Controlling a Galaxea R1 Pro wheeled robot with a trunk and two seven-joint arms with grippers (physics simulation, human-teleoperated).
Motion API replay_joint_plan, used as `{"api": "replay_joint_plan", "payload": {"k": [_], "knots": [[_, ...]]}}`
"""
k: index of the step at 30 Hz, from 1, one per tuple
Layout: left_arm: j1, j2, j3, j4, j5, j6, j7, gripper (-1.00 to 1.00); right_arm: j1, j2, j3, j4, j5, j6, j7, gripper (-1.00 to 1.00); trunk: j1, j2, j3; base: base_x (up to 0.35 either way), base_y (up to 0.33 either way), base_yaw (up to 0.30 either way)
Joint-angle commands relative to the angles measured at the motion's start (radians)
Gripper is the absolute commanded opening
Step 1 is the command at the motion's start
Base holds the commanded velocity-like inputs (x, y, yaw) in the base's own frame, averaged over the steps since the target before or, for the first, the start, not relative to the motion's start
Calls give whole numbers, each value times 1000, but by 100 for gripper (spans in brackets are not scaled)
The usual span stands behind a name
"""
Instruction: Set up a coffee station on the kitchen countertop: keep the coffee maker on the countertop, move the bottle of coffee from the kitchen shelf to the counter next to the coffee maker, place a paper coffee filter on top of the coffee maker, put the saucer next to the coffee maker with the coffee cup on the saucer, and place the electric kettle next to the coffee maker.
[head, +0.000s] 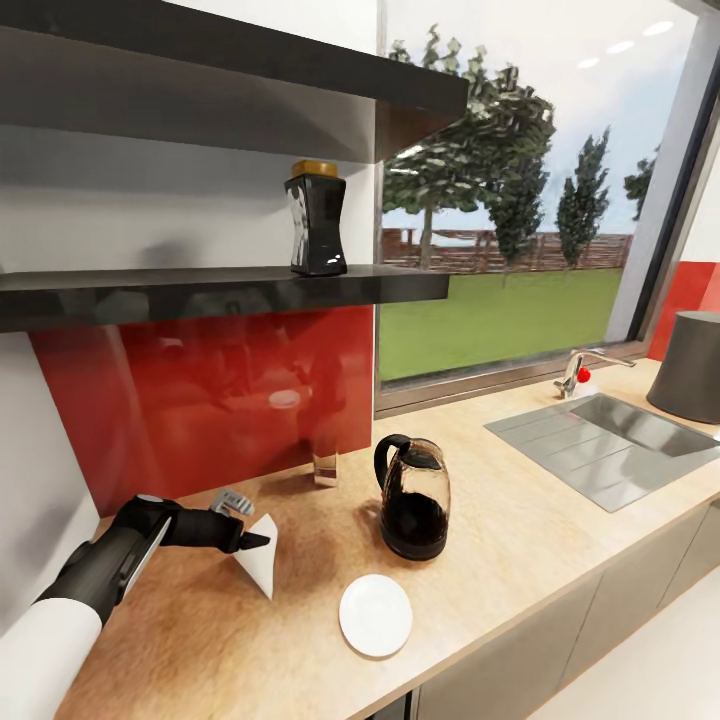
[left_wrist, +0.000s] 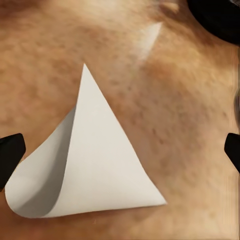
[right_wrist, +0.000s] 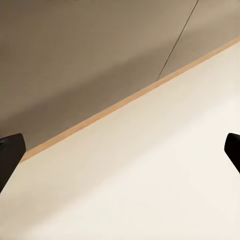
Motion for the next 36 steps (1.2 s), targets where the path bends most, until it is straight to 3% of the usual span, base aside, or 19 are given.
{"api": "replay_joint_plan", "payload": {"k": [1,26,36], "knots": [[0,1,0,-1,-5,5,-12,100,0,1,-2,1,1,-3,1,100,0,-1,0,0,0,0],[0,-3,-3,11,-6,3,-22,100,0,1,-2,0,2,-3,0,100,0,-1,0,30,56,0],[0,-7,-4,53,-6,-46,-21,100,0,0,-4,1,2,-5,-3,100,0,-1,0,1,2,0]]}}
